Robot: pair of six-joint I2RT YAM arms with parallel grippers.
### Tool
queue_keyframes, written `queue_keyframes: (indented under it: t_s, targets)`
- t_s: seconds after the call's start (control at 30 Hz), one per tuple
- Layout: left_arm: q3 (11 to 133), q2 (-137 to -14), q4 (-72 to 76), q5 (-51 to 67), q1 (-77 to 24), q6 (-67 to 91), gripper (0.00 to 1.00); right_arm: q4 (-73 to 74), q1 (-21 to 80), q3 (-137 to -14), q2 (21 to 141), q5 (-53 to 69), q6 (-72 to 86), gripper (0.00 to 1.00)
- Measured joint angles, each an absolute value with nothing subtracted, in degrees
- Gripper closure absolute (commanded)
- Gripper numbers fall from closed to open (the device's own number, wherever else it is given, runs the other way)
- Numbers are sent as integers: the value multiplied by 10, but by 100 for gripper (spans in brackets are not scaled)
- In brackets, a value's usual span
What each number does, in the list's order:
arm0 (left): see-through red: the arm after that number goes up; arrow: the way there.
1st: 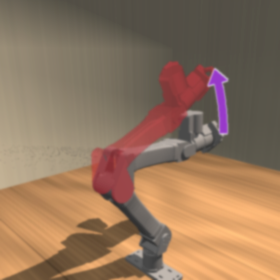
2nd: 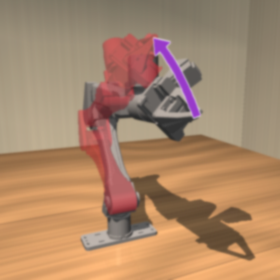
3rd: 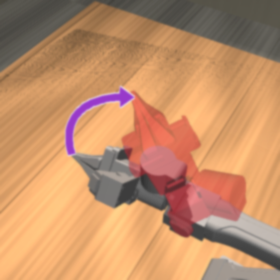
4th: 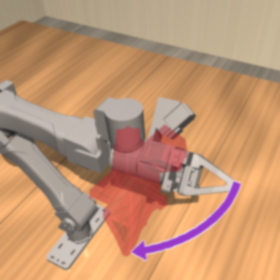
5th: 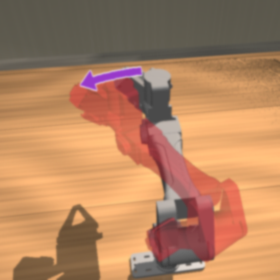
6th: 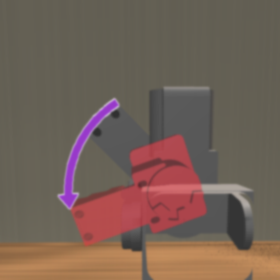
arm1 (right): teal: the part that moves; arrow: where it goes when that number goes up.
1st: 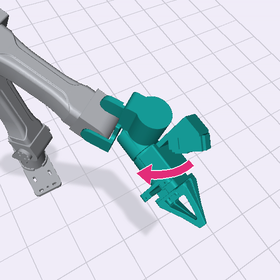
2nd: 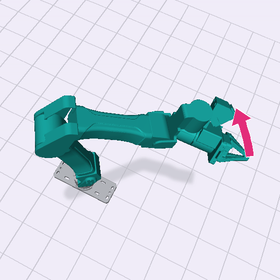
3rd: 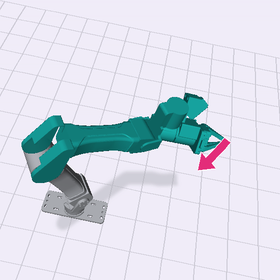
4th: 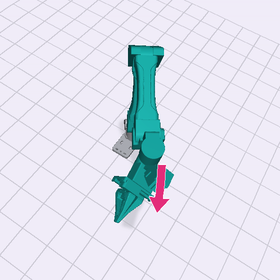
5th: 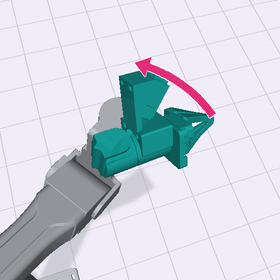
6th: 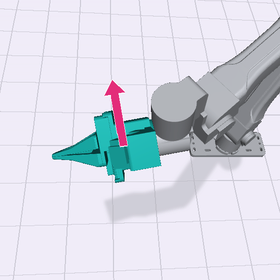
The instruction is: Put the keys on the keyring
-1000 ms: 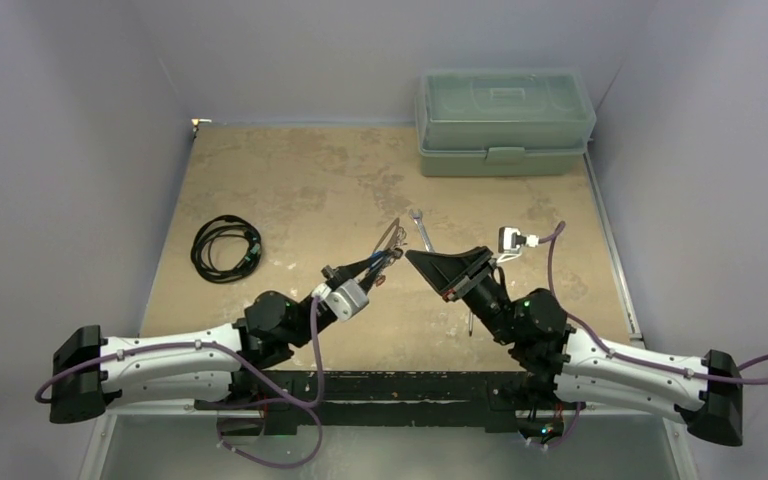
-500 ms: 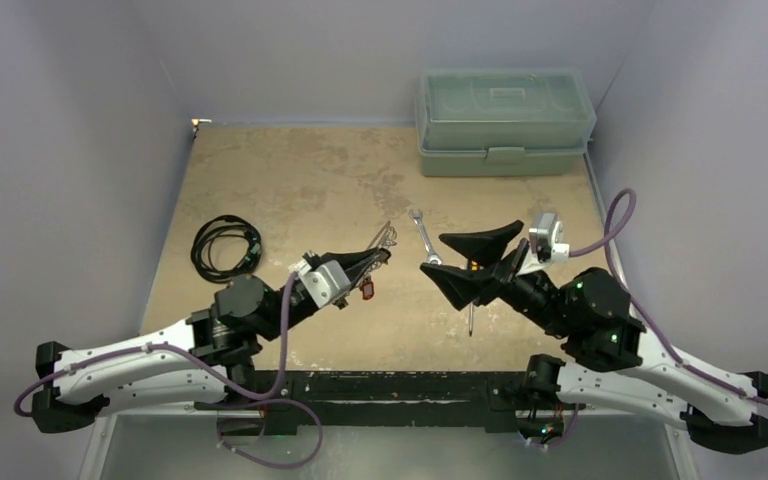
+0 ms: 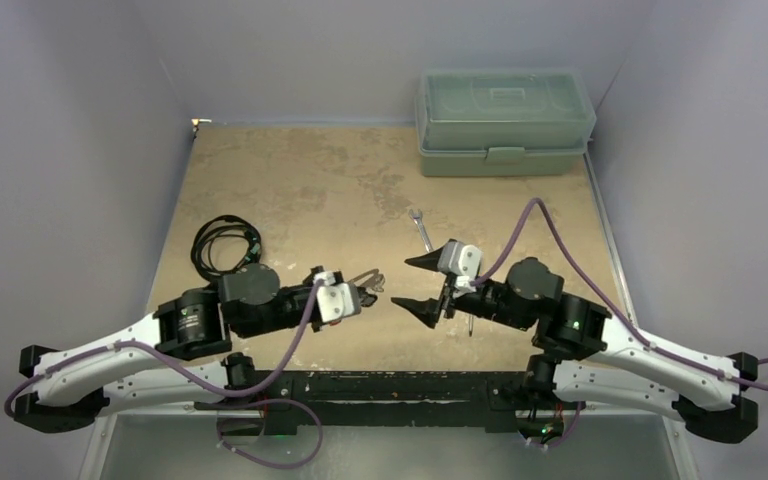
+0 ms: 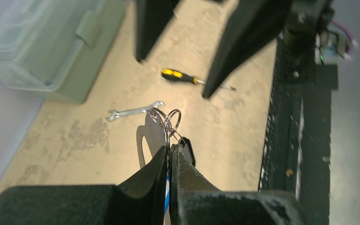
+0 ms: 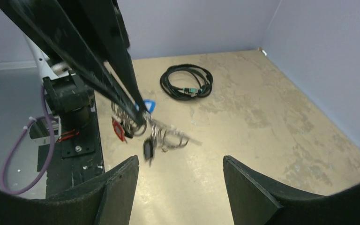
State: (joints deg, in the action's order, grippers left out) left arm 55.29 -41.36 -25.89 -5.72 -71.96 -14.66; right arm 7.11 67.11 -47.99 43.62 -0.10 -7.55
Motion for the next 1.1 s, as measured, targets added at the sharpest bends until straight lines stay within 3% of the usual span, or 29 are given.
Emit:
queue_keyframes:
  t_s: [0.33, 0.53, 0.7, 0.9, 1.1]
  targets:
    - [500, -458, -299, 79, -710, -170, 100, 52, 671, -474, 363, 74, -122, 39]
    - [491, -456, -291, 130, -693, -171, 100, 67, 671, -474, 432, 142, -131, 49]
    - [469, -442, -281, 155, -679, -170, 100, 101, 671, -474, 491, 176, -132, 66]
    - [469, -449, -271, 179, -664, -166, 100, 107, 671, -475, 486, 203, -130, 68]
    - [467, -463, -263, 204, -640, -156, 100, 116, 671, -477, 506, 212, -128, 77]
